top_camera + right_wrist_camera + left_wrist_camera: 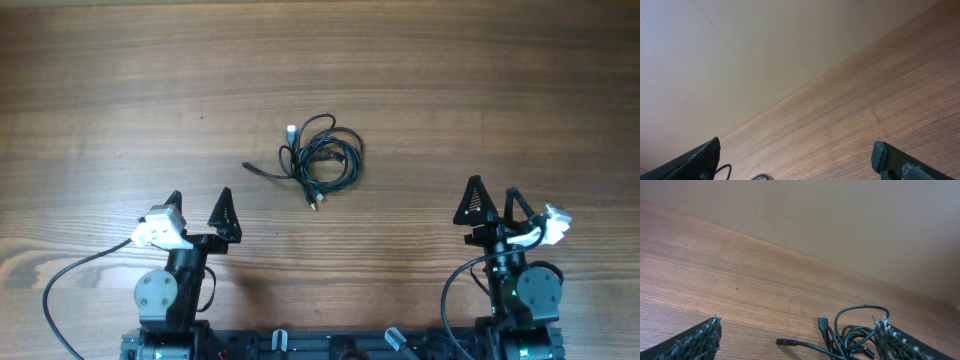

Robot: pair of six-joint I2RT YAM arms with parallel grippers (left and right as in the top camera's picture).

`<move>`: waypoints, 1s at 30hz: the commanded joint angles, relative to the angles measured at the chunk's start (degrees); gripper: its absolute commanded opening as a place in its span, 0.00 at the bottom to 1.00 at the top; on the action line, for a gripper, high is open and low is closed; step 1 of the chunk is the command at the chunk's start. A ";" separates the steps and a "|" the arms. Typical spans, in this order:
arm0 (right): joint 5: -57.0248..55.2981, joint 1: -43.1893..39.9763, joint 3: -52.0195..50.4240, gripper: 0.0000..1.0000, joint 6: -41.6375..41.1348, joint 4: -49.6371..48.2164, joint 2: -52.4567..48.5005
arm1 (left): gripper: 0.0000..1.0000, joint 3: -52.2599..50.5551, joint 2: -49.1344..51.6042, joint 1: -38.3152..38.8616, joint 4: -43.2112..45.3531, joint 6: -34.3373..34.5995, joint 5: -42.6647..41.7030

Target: Untangle cables

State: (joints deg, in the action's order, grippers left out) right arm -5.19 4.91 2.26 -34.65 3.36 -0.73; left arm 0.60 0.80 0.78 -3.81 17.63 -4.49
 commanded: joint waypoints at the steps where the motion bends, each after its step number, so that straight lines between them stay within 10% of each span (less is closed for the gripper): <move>1: -0.39 0.33 -0.15 1.00 -0.31 -0.26 0.09 | 1.00 -0.28 -0.42 -0.31 -0.31 -0.90 0.50; 15: 17.09 0.33 0.20 1.00 0.17 0.24 0.09 | 1.00 4.22 1.29 -0.31 -0.81 -0.50 -2.36; 30: 31.87 0.33 9.88 1.00 2.45 0.98 -8.74 | 1.00 36.02 34.97 -0.31 -13.33 -0.57 -16.02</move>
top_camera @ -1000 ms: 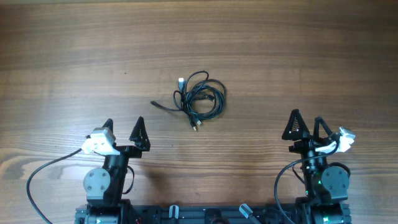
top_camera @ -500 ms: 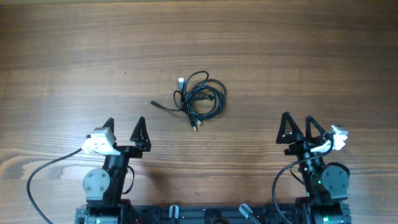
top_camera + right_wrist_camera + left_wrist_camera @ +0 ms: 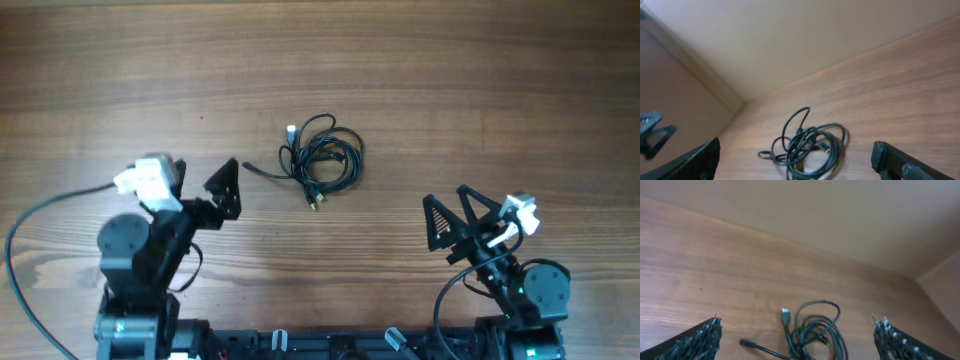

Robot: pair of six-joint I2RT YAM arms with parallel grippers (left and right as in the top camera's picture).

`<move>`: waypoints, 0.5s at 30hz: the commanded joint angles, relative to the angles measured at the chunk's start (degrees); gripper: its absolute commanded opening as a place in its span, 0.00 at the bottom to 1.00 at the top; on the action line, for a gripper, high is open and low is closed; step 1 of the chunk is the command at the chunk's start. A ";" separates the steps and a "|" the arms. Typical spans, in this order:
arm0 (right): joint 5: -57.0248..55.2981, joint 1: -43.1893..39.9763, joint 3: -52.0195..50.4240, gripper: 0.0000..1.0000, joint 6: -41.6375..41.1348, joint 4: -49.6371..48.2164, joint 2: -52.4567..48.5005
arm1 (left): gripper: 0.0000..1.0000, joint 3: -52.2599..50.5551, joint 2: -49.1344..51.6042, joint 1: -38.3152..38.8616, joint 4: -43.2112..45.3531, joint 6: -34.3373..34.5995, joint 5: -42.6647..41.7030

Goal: Untangle cables
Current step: 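Move both grippers toward the black cable bundle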

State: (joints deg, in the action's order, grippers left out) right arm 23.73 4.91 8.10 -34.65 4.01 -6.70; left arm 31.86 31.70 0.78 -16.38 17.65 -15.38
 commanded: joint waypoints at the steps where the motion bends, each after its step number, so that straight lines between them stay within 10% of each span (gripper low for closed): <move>1: 3.69 0.33 6.25 1.00 5.25 1.38 -4.74 | 1.00 6.82 5.88 -0.31 -1.51 -0.76 -6.32; 15: 3.76 0.33 37.88 1.00 14.43 27.87 -30.49 | 1.00 42.82 34.47 -0.09 -32.61 -2.67 -9.51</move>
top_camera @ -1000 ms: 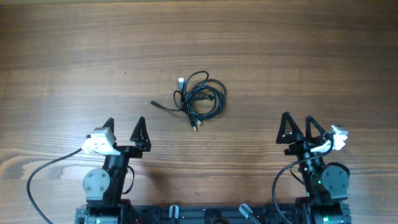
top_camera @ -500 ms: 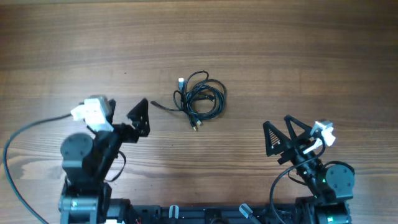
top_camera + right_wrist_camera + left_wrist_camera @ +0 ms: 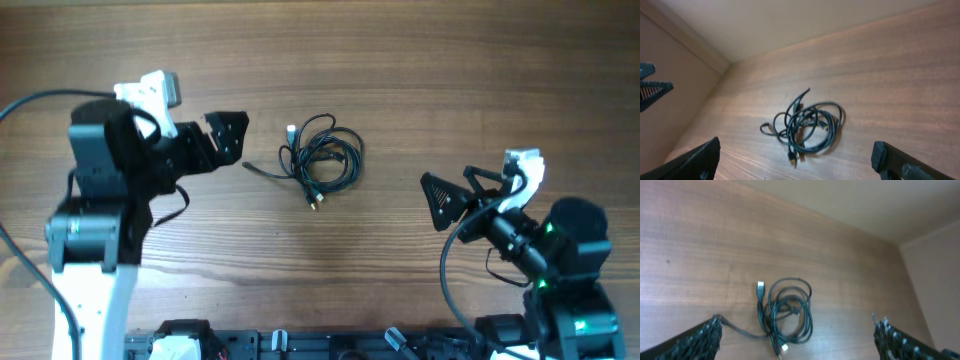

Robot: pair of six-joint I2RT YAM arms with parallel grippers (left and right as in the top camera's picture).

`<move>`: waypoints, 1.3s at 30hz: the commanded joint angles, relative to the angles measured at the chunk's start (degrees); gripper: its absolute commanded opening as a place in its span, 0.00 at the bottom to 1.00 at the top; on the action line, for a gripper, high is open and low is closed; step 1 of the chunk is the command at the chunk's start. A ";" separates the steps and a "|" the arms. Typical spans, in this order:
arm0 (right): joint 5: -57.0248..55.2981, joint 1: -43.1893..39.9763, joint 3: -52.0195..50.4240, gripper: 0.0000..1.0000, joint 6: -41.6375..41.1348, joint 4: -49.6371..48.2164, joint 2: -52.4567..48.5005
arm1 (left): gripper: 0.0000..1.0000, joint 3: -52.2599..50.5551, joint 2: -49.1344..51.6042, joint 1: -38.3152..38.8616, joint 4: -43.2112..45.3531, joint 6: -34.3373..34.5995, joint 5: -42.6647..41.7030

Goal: Untangle cables
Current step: 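Move both grippers toward the black cable bundle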

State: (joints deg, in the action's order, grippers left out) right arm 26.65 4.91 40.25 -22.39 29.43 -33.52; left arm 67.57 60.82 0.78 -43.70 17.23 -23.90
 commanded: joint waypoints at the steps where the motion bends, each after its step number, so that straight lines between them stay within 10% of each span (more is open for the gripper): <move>1: 0.83 0.33 7.45 1.00 3.10 4.09 -5.03 | 1.00 8.55 6.64 0.20 -6.86 -3.41 -0.98; 15: -3.08 0.33 31.01 1.00 23.34 20.31 -28.79 | 1.00 12.15 18.84 10.93 -6.91 -5.03 0.85; 39: -3.96 0.33 30.93 0.96 19.23 21.88 -45.79 | 0.62 12.15 44.09 24.50 3.69 3.34 15.32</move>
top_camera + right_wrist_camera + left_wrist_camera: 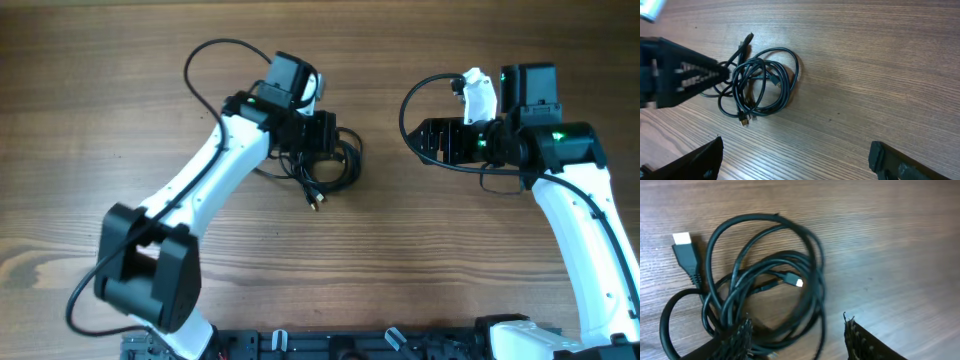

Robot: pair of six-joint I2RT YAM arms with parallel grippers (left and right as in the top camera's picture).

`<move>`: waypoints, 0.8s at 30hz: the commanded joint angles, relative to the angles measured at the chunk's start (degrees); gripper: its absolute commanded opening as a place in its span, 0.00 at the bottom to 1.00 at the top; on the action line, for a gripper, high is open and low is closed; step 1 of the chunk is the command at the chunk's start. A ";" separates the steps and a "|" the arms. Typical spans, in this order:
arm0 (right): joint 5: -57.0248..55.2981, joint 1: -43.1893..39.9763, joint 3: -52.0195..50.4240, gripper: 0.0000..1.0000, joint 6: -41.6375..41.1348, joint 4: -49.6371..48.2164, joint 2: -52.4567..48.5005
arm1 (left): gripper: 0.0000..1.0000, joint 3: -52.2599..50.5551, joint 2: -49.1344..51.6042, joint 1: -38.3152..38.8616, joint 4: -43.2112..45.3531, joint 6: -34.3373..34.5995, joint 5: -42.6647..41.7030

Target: Untangle cables

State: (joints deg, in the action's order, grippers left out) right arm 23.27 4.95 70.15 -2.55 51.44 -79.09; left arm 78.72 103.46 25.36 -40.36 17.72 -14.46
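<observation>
A tangle of black cables (pixel 330 178) lies coiled on the wooden table (pixel 480 60). In the left wrist view the coil (pixel 760 267) shows a white-tipped flat plug (pixel 682 240) and a small plug (pixel 797 282) inside the loops. My left gripper (pixel 318 143) is open right over the coil, its fingers (pixel 742 335) straddling the near side of the loops, one finger against the strands. My right gripper (pixel 428 142) is open to the right of the tangle, apart from it. From the right wrist the coil (pixel 752 75) shows a gold-tipped plug (pixel 742 120).
The left arm (pixel 190 210) stretches diagonally from the near left corner to the tangle. The right arm (pixel 590 230) runs up the right side. Bare wood surrounds the coil.
My left gripper was left of the tangle and apart from it; now it sits open on the coil. My right gripper has moved from the near right up beside the coil. The cables lie unchanged.
Both grippers rested open at the near edge, far from the coil. Then both arms had turned toward it. Then the left gripper stood left of the tangle and the right one at near right. Now the left straddles the coil, the right waits beside it.
</observation>
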 commanded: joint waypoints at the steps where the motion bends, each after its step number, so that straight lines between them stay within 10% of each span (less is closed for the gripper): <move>1: -0.57 0.28 1.03 0.96 -0.59 -0.15 -0.22 | 0.62 1.01 1.70 -0.09 0.39 2.93 7.17; 15: -0.57 0.28 1.03 0.96 -0.66 -0.44 -0.22 | 0.49 -3.72 2.54 1.68 4.59 5.31 8.79; 24: -0.57 0.28 1.03 0.99 -0.63 -1.95 -0.22 | 0.09 -4.44 2.36 1.90 7.48 7.21 8.31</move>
State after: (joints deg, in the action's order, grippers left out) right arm 23.27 4.95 70.15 -2.76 50.43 -79.09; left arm 75.05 105.12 27.00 -34.13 23.38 -5.91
